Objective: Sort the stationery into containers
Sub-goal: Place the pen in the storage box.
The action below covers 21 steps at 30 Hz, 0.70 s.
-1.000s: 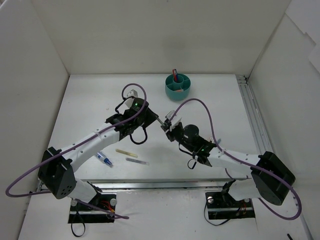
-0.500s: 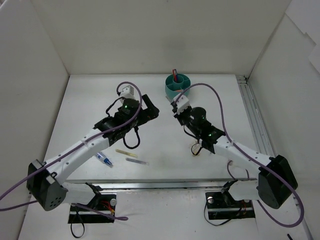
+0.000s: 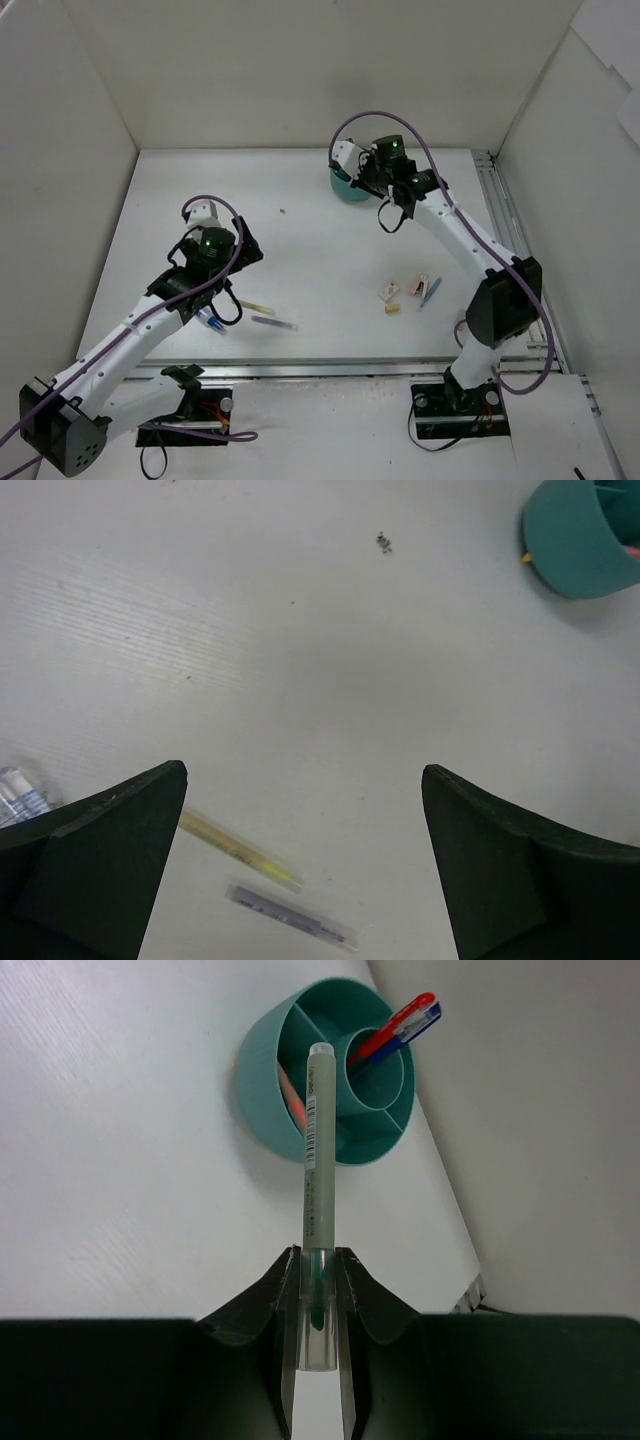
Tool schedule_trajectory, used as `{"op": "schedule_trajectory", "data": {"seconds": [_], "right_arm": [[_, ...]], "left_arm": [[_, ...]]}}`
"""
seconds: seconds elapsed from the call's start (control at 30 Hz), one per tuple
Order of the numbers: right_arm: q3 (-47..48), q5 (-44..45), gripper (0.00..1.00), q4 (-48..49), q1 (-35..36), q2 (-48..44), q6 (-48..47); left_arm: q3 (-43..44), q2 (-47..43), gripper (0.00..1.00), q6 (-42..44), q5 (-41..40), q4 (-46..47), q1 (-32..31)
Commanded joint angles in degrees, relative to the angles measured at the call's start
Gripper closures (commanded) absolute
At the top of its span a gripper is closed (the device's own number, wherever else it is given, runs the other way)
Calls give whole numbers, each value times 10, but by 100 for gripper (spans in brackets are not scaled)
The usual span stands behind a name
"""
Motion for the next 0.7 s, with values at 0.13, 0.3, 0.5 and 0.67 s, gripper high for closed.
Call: {"op": "schedule_trajectory", "data": {"seconds": [0.13, 0.3, 0.5, 0.67], "right_arm": [[256, 32, 100, -238, -30, 154, -222], [409, 84, 100, -285, -24, 280, -266], [451, 98, 100, -297, -7, 330, -316], [469, 89, 100, -296, -7, 351, -326]], "left_arm": [[9, 0, 0, 39, 21, 10, 34], [15, 29, 0, 46, 34, 8, 46], [22, 52, 0, 52, 50, 7, 65], [21, 72, 0, 59, 78, 15, 90]]}}
